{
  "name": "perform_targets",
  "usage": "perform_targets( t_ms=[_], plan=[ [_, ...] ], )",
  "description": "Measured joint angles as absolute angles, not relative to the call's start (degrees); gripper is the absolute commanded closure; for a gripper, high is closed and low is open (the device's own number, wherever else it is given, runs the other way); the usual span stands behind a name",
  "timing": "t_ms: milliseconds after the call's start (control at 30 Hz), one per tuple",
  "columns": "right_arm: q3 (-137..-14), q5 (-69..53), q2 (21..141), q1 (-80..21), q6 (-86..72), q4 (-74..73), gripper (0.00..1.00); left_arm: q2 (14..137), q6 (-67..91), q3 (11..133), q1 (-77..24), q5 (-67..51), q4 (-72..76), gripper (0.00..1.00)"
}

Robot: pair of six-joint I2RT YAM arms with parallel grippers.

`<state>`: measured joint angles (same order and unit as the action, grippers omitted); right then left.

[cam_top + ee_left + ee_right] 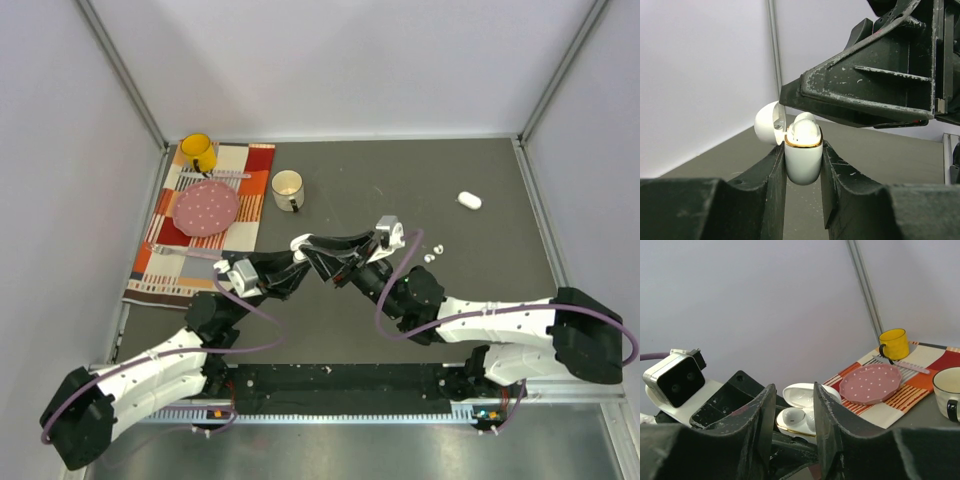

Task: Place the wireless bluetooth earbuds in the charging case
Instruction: Insert the left earbud into the left side groove of the charging case, then close the charging case with the earbuds inside.

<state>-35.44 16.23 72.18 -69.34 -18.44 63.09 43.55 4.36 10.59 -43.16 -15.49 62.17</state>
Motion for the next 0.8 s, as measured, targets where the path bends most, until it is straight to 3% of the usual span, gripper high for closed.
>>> perform_targets(
  t_ms=[100,133,300,467,567,800],
  plan=[
    [-35.38,16.03,70.81,-69.34,-17.45,62.94,0.57,42.68,4.36,10.59,-43.18,-15.22,61.98,1.00],
    [-35.35,16.01,69.97,-69.34,-17.08,62.92,0.49,42.39,4.36,10.59,-43.18,-15.09,61.78,1.00],
    [-34.52,16.43,64.47,-69.34,-16.43,63.81,0.44,40.64,4.34,10.59,-43.18,-13.96,61.06,1.00],
    [-33.74,20.38,59.11,-69.34,-17.67,59.94,0.31,39.75,4.34,10.59,-43.18,-13.37,59.88,1.00],
    [-35.27,24.86,55.46,-69.32,-19.79,48.38,0.25,39.75,4.38,10.59,-43.18,-12.99,59.35,1.00],
    [-52.12,28.12,54.26,-63.86,-24.60,9.93,0.16,38.79,5.58,10.57,-43.18,-13.02,58.65,1.00]
  ],
)
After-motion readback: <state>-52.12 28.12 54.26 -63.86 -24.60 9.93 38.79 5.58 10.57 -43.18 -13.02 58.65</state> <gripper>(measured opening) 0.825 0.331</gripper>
